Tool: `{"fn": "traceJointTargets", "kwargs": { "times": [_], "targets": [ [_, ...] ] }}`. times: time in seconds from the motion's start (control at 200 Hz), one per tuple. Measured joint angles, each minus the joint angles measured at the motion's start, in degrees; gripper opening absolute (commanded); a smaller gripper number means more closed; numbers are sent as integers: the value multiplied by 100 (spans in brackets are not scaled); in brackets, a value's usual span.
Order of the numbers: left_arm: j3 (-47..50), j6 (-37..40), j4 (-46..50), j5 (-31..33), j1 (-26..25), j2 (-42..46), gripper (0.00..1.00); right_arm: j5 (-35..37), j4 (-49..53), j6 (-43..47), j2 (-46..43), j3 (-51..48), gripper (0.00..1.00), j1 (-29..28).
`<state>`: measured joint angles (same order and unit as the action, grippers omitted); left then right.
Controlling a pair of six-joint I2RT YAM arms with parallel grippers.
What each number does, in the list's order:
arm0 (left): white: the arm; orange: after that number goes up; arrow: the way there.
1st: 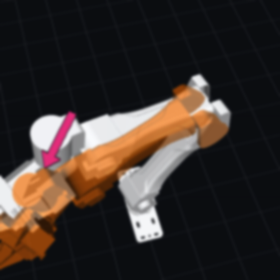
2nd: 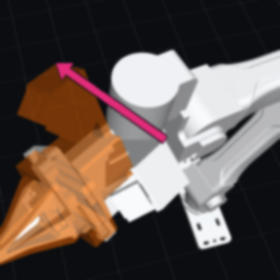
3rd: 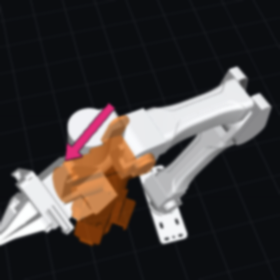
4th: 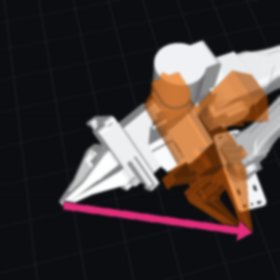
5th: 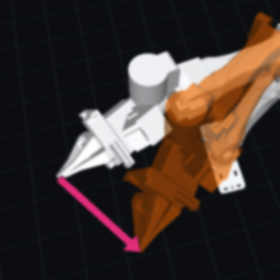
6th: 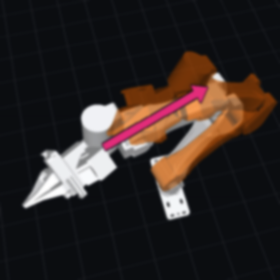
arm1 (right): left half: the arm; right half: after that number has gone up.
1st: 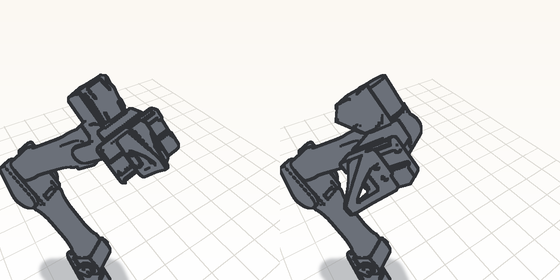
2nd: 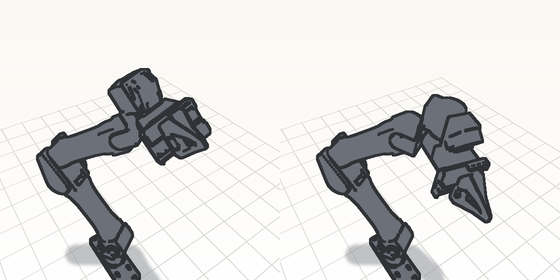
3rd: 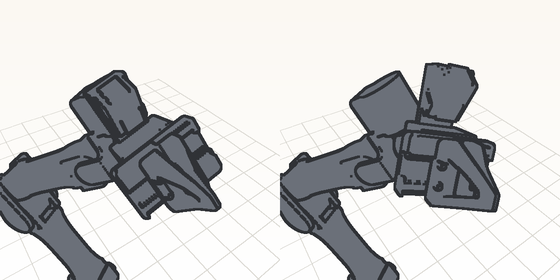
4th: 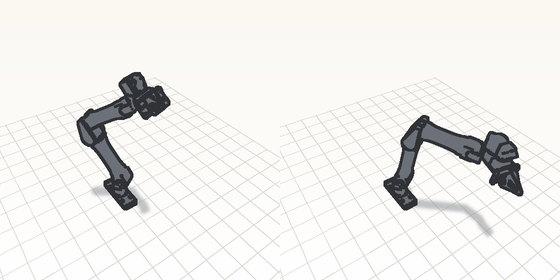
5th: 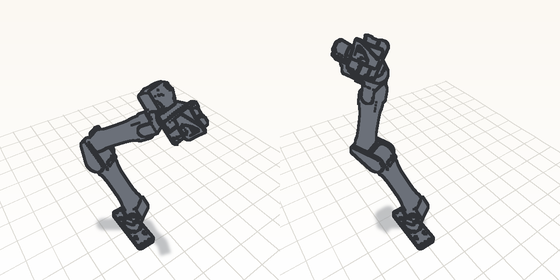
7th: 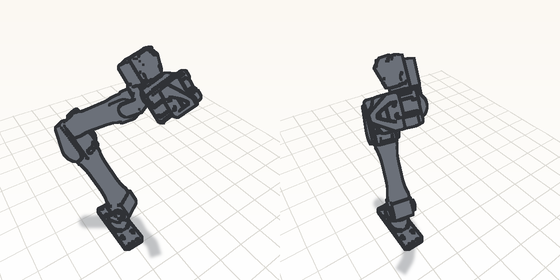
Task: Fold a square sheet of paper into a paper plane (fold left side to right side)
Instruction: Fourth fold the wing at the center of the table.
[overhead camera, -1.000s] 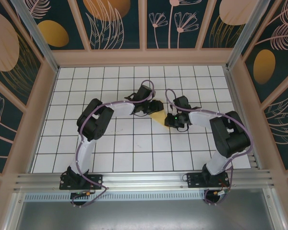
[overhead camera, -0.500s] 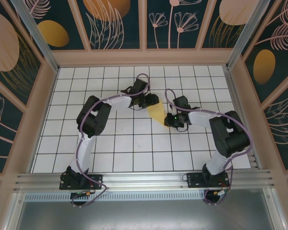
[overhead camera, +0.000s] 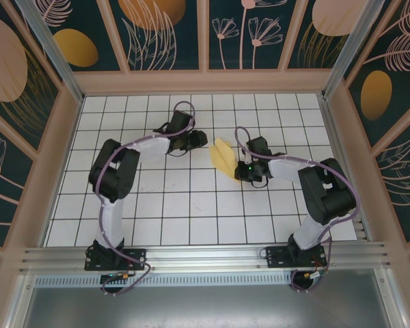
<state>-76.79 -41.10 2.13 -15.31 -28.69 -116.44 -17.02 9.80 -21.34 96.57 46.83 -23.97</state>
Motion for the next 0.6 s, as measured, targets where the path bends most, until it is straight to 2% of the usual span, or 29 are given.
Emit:
{"fn": "traceJointTargets", "kwargs": {
  "times": [0.175,0.395,0.601],
  "targets": [
    [750,-247,-754,-476,-345,656,38,0,0,-2,0,0,9,0],
    [898,-710,-1421,-1187,-1119,398,35,-2,0,-2,0,0,9,-2],
    [892,-960,-1652,-1453,-1213,4,32,-2,0,0,0,2,9,-2]
  ]
}}
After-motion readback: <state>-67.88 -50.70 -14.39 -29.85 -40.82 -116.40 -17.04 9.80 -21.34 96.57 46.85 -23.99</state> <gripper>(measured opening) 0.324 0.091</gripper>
